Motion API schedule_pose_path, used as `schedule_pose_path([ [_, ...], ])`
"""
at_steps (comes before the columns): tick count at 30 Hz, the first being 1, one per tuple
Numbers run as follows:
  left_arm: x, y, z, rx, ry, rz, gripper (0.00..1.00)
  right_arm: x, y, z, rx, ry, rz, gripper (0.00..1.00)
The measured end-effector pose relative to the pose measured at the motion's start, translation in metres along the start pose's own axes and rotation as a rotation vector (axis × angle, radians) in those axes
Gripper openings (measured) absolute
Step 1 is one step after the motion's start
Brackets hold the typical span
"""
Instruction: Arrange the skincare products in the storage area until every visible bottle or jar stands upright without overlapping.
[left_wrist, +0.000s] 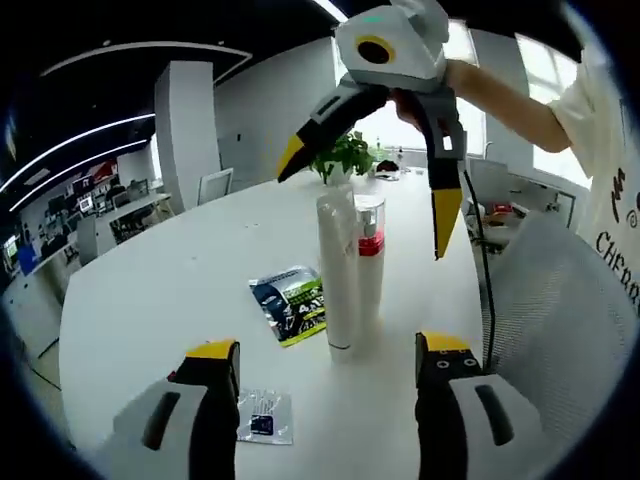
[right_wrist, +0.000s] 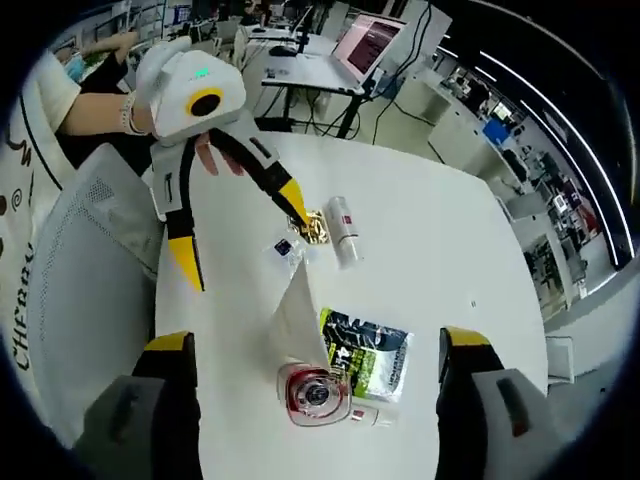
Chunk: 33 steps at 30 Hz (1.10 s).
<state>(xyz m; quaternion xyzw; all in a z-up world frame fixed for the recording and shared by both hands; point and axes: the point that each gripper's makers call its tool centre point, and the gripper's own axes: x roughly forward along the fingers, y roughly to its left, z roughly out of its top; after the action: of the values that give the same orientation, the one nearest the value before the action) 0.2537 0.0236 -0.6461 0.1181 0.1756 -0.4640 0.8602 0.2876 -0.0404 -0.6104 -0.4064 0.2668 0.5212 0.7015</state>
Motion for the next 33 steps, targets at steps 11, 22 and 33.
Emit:
schedule_pose_path([
  [11,-0.010,0.005,-0.001,-0.032,0.005,0.024,0.85,-0.015,0.021,-0.023,0.110,-0.060,-0.034,1.00],
  [22,-0.021,0.006,-0.008,-0.065,0.024,0.055,0.90,-0.032,0.031,-0.049,0.207,-0.080,-0.109,1.00],
  [33,-0.041,-0.008,-0.002,-0.040,0.041,0.081,0.99,-0.037,0.045,-0.064,0.344,-0.168,-0.141,1.00],
])
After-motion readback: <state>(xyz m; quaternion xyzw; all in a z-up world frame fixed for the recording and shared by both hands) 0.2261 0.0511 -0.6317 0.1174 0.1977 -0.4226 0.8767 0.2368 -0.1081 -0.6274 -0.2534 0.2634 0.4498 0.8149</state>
